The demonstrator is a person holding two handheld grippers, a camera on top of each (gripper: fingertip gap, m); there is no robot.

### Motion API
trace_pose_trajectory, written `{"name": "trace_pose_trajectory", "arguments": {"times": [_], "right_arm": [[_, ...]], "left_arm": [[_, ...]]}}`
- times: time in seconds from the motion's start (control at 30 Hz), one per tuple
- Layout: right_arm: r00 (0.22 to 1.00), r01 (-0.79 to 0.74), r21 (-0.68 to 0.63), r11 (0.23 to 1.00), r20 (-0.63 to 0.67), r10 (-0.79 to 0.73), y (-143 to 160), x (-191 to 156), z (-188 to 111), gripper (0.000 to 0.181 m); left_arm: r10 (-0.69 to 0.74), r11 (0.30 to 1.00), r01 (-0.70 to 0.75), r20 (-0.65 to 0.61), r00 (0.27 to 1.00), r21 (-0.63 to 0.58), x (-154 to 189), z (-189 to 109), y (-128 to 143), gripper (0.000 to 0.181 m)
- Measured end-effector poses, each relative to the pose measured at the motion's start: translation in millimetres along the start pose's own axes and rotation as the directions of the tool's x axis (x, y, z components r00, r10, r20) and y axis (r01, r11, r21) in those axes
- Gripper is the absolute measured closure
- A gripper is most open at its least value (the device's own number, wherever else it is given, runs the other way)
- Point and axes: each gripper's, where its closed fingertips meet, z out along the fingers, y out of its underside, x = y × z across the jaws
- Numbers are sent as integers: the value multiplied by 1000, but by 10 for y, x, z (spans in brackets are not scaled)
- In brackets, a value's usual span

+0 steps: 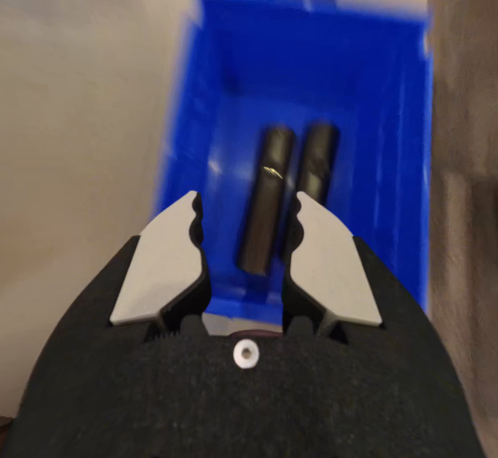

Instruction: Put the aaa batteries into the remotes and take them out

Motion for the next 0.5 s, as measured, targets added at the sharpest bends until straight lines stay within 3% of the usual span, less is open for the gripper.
{"name": "trace_pose_trajectory", "arguments": {"times": [0.07, 0.1, 0.2, 0.3, 0.5], "right_arm": [[965, 19, 309, 951, 242, -98, -426, -606, -371, 126], [914, 6, 393, 920, 372, -164, -513, -967, -514, 122], [669, -37, 408, 912, 688, -281, -346, -2004, -663, 116], [509, -21, 377, 926, 801, -314, -16, -2663, -513, 117], [467, 135, 433, 891, 766, -442, 331, -3097, -128, 122]], "left_arm": [[26, 999, -26, 33, 999, -26, -30, -43, -28, 128], [25, 999, -24, 46, 999, -28, -28, -78, -72, 127], [-14, 1000, 14, 69, 998, 6, 34, -225, -272, 126], [-42, 999, 40, 97, 994, 26, 71, -402, -451, 124], [14, 992, 27, 327, 945, -121, -358, -881, -594, 122]]}}
